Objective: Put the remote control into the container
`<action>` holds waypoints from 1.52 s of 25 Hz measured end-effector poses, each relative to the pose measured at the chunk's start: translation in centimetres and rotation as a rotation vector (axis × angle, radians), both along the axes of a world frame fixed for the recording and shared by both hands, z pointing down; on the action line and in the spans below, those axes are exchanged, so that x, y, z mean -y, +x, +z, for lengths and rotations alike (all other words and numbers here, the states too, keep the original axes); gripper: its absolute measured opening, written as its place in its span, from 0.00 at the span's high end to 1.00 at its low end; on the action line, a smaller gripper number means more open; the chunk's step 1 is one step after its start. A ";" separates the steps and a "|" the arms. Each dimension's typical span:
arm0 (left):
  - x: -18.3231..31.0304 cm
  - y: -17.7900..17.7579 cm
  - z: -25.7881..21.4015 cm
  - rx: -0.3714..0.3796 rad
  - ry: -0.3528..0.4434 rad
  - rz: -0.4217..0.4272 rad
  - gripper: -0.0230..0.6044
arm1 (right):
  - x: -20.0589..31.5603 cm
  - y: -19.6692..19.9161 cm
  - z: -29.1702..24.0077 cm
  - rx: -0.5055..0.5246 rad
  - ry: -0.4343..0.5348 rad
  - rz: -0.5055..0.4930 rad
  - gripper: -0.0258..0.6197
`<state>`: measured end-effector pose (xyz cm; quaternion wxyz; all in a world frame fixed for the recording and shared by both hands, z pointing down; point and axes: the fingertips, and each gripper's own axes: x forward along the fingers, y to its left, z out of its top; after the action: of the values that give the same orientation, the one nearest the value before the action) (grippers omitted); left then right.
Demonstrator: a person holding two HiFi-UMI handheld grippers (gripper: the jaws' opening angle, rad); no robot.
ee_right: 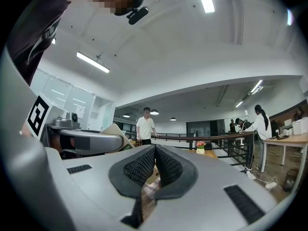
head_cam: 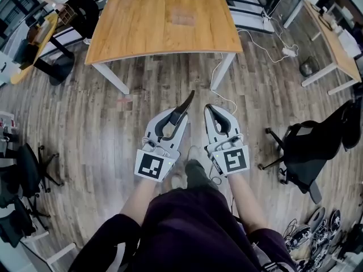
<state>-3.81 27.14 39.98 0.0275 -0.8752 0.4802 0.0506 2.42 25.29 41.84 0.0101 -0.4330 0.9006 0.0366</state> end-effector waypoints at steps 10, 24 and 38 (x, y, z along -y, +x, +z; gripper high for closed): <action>7.5 3.5 -1.5 0.016 0.002 -0.037 0.81 | 7.4 3.8 -2.1 0.012 0.028 0.003 0.93; 13.5 5.0 -3.1 0.061 0.041 -0.059 0.81 | 13.6 4.9 -2.9 0.047 0.041 -0.017 0.93; 24.3 1.8 -2.9 0.046 0.056 -0.039 0.81 | 24.4 1.2 -2.1 0.038 0.032 -0.004 0.93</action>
<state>-2.04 2.86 37.09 0.0639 -0.8655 0.4950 0.0432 3.67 0.93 39.71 0.0342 -0.4318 0.9003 0.0429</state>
